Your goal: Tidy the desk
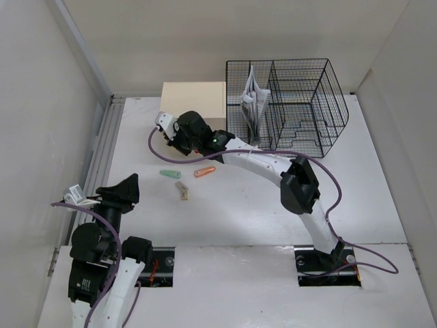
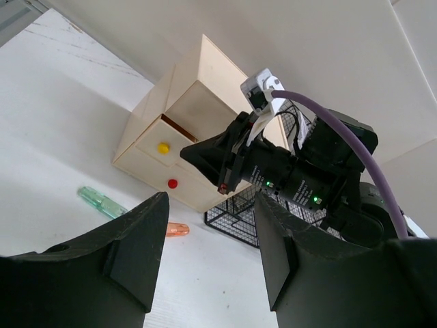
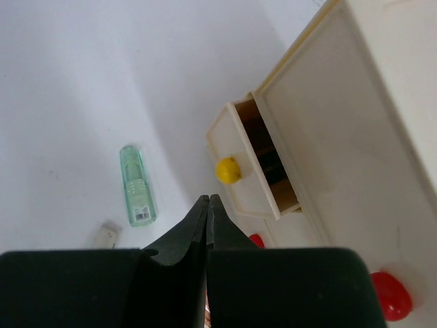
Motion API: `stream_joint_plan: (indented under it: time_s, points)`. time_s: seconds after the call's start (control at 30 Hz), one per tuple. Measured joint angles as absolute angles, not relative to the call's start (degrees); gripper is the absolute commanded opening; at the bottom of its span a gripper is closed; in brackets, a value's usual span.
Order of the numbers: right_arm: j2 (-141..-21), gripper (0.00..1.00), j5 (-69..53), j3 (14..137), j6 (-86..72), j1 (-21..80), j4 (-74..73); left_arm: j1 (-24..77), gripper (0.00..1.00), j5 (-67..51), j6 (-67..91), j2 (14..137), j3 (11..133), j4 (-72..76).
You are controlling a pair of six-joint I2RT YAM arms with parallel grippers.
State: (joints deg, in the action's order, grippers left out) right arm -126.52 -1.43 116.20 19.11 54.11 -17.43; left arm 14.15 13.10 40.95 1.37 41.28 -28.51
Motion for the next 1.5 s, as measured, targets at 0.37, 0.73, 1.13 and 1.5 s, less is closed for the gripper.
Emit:
stream_joint_plan:
  time_s: [0.37, 0.73, 1.13, 1.5]
  points:
    - [-131.55, 0.00, 13.15, 116.64, 18.22, 54.11, -13.47, 14.15, 0.50, 13.06, 40.95, 1.37, 41.28, -28.51]
    - [-130.91, 0.00, 8.10, 112.88, 19.59, 54.15, -13.65, 14.15, 0.50, 12.51, 40.97, 1.37, 41.21, -28.32]
    - [-102.80, 0.04, -6.61, 94.59, 31.33, 54.30, -18.31, 14.15, 0.54, 4.95, 48.97, 5.82, 24.88, -12.95]
    - [-91.35, 0.36, -17.23, 89.91, 25.96, 39.03, -20.58, 14.17, 0.71, -1.83, 54.78, 38.24, 13.06, 14.70]
